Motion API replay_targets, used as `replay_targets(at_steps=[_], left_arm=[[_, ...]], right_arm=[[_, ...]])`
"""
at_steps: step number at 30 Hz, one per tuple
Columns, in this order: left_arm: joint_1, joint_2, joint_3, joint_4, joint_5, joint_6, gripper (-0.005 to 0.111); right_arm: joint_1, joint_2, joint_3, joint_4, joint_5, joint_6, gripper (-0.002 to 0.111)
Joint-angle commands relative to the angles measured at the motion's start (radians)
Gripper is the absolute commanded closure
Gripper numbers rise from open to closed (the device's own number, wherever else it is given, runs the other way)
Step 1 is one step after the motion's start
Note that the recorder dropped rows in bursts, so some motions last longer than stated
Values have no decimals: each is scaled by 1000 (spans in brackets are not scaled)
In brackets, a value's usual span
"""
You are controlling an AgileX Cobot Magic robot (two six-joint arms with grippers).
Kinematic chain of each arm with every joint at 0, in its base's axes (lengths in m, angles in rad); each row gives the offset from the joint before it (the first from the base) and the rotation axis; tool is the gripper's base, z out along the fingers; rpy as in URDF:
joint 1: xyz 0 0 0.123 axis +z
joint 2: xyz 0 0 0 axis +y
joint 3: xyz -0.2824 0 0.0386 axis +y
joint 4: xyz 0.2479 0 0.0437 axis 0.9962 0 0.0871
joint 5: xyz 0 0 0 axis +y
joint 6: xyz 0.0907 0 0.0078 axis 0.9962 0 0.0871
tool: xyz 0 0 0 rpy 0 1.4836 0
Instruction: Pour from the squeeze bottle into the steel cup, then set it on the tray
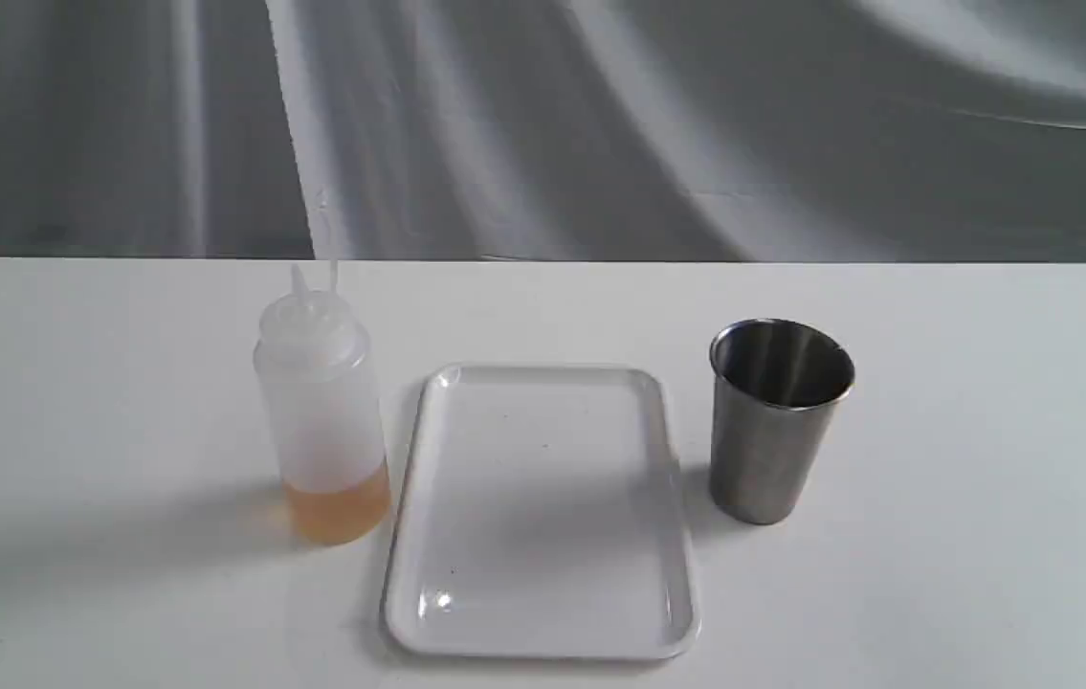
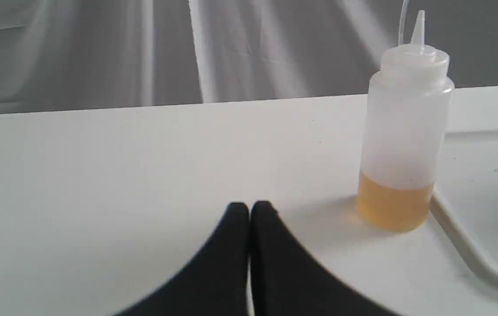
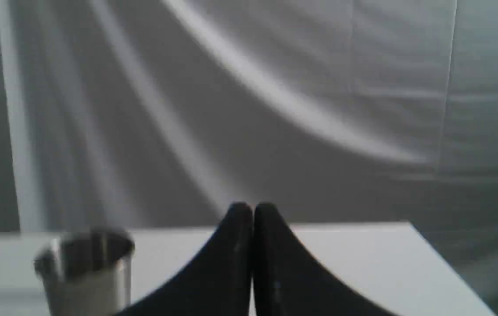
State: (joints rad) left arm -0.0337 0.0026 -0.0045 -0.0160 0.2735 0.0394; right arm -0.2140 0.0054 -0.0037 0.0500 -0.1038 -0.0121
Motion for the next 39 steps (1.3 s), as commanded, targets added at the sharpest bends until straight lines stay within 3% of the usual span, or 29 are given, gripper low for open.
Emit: replay_targets(at_steps=[1,7,11,14,21,32,39], left_arm=[[-5,-3,4,1,-8,-3,107],[-5,-3,4,1,-8,-5,107],[-5,-3,4,1,-8,-5,107],[-5,-3,4,1,-8,-5,107],[-5,-3,4,1,-8,-2,107],[-5,-3,4,1,-8,-5,107],[-5,-3,4,1,-8,-3,107]], right_arm=[[-7,-5,4,119,-243,0,108],[-7,-5,4,182,-515,77,108],[-7,-5,4,182,-574,199,108],[-7,-5,4,140,-564,346,108],[-7,-5,-109,-354,-404,592,108],[38,160,-320,-408,-247,802,108],[116,307,-453,-815,-249,1102,108]])
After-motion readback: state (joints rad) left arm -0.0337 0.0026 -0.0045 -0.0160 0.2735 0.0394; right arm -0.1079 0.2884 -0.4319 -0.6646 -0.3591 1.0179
